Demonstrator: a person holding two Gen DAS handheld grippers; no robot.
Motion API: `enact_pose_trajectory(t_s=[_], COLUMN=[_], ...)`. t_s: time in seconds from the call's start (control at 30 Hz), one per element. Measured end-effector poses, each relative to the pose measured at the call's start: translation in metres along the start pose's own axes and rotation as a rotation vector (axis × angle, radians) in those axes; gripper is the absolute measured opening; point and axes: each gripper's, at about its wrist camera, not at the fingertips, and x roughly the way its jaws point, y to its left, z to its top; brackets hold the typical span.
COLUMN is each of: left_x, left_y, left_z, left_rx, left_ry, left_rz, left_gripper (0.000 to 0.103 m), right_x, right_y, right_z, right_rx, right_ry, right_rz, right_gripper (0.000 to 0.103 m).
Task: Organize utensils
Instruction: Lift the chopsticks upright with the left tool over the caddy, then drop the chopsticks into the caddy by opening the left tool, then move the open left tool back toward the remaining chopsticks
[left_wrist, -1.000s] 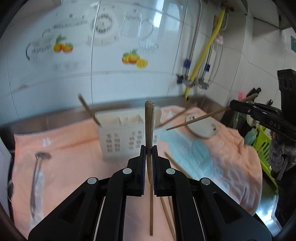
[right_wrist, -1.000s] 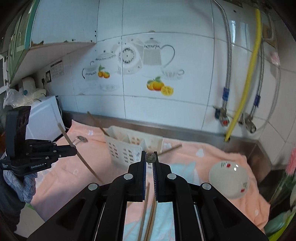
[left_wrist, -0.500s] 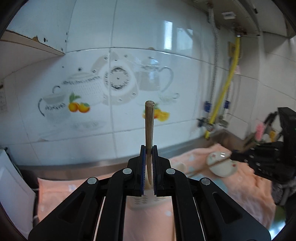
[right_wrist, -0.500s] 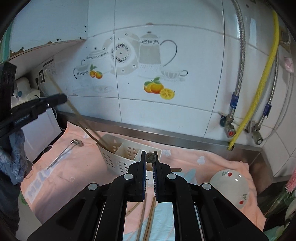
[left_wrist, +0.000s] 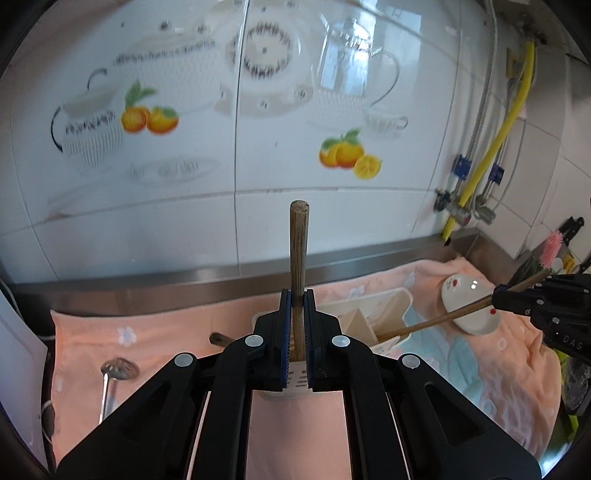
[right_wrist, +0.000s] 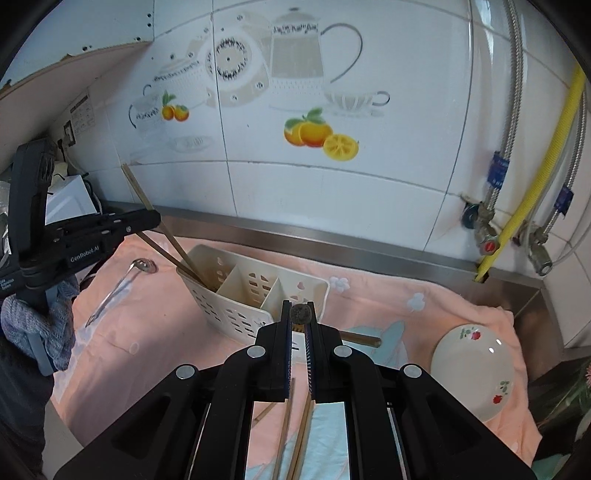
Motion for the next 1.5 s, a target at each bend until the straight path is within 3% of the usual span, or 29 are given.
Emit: enact_pose_trajectory(t_s=[0.5,0.53,0.6,0.67,0.77,0.83,1.0,1.23,1.5], left_x=[0.002,0.001,-0.003,-0.009,-0.019,-0.028,-0.052,-0.085,-0.101], left_y=[-0.003,-0.003,-0.004,-0.005,-0.006,-0.009,-0.013,-0.018,-0.027], left_z=[-0.009,-0.009,-0.01,-0.011,-0.015,-0.018,-0.029,-0.054,-0.095], left_rx=[0.02,0.019,0.017,0.018,0.013,0.02,0.033,0.039,0.047], left_ry=[0.017,0.015,0.009,-0.006,-0.013,-0.021,-0.045,-0.077,-0.074], left_rz=[0.005,0.004,0.004,0.009,0.001,-0.001,0.0,-0.02,-0.054], left_gripper=[0.009,0.01,0.026,0.033,0.033,0.034,0.044,0.055,0.067], right_x=[0.025,0.023,0.019,0.011,-0.003,-0.016,-0.047,-0.084,-0.097], right_y=[-0.001,-0.001,-0.001,-0.001,-0.002,-0.002,-0.001,0.005,0.019], right_z=[-0.006,-0.006,-0.006,-0.006,-0.006,-0.009,-0.021,-0.057,-0.103], right_rx=[0.043,0.042,0.044,0.042,0.048,0.046,0.044,0.056,0.034], right_ry=[0.016,0.012,0.002,-0.015,-0.048,-0.072,-0.125,-0.18,-0.189], right_rz=[0.029,0.029,0.026,0.018,0.01,0.009,-0.009,-0.015,-0.056], right_gripper=[0.008,0.009,0.017,0.022,0.026,0.034,0.046,0.055,0.063])
